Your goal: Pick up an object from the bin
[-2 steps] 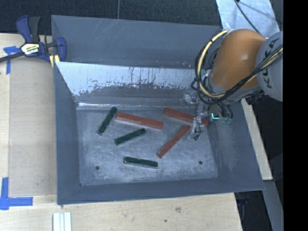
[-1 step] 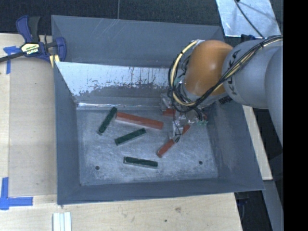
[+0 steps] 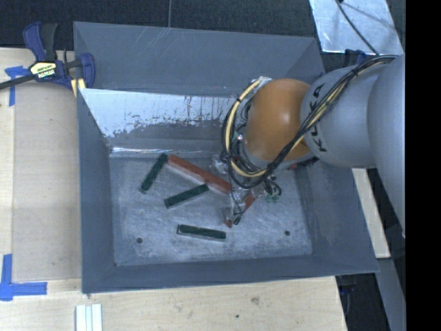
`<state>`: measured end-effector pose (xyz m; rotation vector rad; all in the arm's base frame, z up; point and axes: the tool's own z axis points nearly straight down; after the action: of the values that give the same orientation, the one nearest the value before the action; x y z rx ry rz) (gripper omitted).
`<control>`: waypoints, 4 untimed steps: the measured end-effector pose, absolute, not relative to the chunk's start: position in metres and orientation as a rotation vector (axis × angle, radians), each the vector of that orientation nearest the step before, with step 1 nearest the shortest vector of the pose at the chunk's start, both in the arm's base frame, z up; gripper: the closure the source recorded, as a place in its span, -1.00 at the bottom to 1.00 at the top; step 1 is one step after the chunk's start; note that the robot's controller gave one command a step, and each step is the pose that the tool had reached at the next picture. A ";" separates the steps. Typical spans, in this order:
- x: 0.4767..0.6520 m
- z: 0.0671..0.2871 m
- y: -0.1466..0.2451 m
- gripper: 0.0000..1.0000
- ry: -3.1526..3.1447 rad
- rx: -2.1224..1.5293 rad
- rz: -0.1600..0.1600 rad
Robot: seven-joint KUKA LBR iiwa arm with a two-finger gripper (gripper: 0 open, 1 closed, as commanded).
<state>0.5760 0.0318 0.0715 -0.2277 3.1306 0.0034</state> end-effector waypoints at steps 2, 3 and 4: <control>0.577 0.070 0.028 -1.00 3.130 -0.222 0.000; 0.529 0.070 0.072 -1.00 3.132 -0.261 0.003; 0.532 0.071 0.069 1.00 3.127 -0.255 0.001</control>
Offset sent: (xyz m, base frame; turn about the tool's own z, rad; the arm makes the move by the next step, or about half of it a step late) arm 0.0000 0.0000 0.0000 0.0000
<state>0.5323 0.0691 0.0707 -0.2553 3.1272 0.0006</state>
